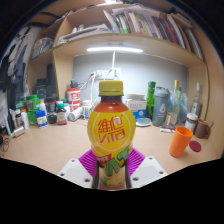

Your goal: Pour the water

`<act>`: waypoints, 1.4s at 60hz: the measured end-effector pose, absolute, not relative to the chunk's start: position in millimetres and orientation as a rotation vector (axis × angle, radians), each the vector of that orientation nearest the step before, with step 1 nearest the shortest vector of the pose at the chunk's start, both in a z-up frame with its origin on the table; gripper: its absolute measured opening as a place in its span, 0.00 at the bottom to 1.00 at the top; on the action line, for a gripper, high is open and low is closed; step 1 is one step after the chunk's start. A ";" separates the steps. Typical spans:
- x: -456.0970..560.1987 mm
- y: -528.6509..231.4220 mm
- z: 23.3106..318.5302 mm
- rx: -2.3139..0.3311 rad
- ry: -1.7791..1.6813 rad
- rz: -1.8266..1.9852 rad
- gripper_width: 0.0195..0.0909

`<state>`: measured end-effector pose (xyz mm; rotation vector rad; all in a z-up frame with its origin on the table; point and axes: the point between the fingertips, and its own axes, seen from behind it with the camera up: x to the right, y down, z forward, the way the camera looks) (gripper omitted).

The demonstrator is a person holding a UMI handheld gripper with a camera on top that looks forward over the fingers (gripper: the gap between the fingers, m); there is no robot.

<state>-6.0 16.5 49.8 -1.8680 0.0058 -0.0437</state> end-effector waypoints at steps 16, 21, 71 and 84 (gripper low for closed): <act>8.9 44.9 93.3 -1.917 0.294 0.347 0.13; 25.5 59.7 128.9 -1.835 0.626 0.677 0.13; 110.6 83.5 216.7 -0.925 1.613 1.962 0.13; 131.9 68.8 262.5 -1.488 0.858 1.322 0.13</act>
